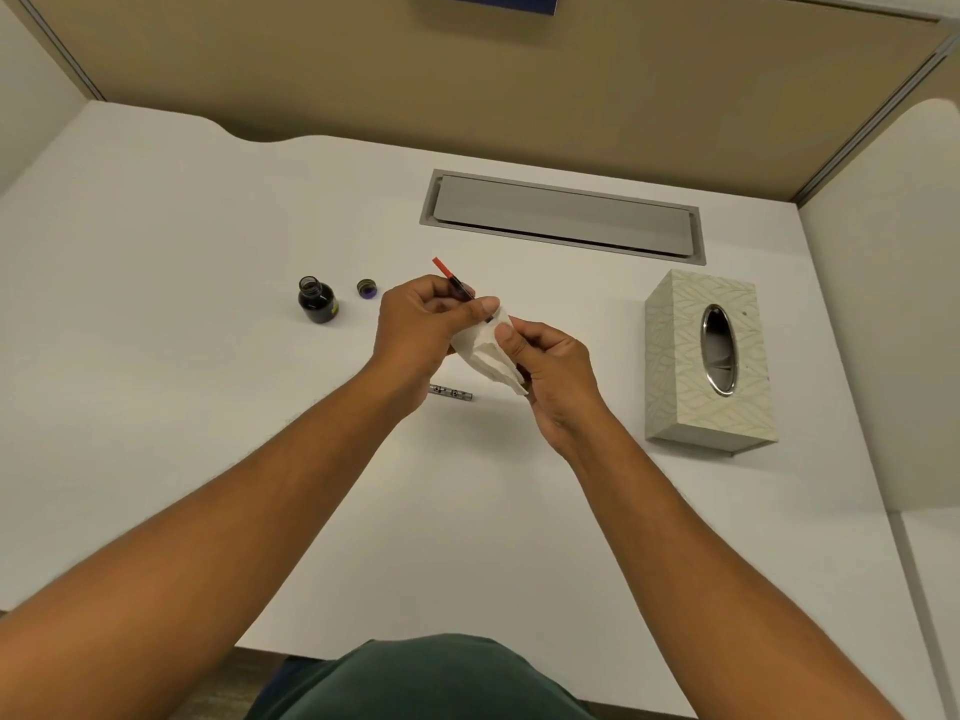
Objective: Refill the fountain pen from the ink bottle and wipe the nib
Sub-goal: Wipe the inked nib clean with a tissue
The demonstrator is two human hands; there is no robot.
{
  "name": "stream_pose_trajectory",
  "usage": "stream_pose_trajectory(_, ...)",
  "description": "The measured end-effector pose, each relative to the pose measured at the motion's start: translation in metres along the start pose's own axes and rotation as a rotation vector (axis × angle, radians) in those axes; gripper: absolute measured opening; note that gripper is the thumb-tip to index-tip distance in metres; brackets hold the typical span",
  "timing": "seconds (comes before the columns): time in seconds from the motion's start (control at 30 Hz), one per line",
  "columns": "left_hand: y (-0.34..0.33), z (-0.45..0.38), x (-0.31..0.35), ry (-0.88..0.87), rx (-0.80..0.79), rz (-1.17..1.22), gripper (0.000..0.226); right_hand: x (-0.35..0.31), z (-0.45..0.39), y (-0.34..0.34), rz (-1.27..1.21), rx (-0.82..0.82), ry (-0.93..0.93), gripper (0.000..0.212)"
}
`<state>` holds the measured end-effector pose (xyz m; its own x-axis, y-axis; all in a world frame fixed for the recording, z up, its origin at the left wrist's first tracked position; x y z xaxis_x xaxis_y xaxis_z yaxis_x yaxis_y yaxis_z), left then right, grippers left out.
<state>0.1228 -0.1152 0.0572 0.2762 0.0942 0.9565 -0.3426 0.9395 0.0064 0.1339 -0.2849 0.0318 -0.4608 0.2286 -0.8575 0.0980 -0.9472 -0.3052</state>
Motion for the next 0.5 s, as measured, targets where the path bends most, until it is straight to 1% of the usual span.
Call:
stream_pose_trajectory(0.1,0.004,-0.003,0.001,0.006,0.019,0.034,0.024,-0.003,0.004,-0.004,0.019,-0.153,0.000,0.028)
stream_pose_trajectory(0.2,0.007,-0.003,0.003,0.008,0.024,0.097,0.024,-0.002,0.008,-0.004,0.042,-0.306,-0.031,0.050)
stream_pose_trajectory(0.27,0.008,-0.003,0.003,0.015,0.023,0.120,0.022,0.000,0.009,-0.002,0.071,-0.326,-0.068,0.066)
stream_pose_trajectory(0.3,0.008,-0.003,0.002,0.018,0.022,0.123,0.022,0.000,0.010,-0.001,0.091,-0.309,-0.081,0.067)
stream_pose_trajectory(0.33,0.008,-0.003,0.002,0.020,0.017,0.125,0.022,-0.001,0.009,0.001,0.111,-0.279,-0.086,0.061)
stream_pose_trajectory(0.43,0.006,-0.003,0.000,0.020,0.000,0.103,0.021,-0.006,0.003,0.012,0.118,-0.165,-0.058,0.032)
stream_pose_trajectory(0.5,0.005,-0.003,0.000,0.011,-0.006,0.067,0.021,-0.008,0.000,0.017,0.101,-0.102,-0.031,0.023)
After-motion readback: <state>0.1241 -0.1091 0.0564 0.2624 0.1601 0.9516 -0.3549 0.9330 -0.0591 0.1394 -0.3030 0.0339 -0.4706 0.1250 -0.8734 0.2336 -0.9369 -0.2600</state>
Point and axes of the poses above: each hand's wrist, its own z-axis away from the middle knuckle, its own y-axis out of the back of the hand, x = y × z, the point moved 7 cm from there along -z, towards the middle knuckle, and after that the axes turned 3 degrees about -z, right-handed, at the moved point
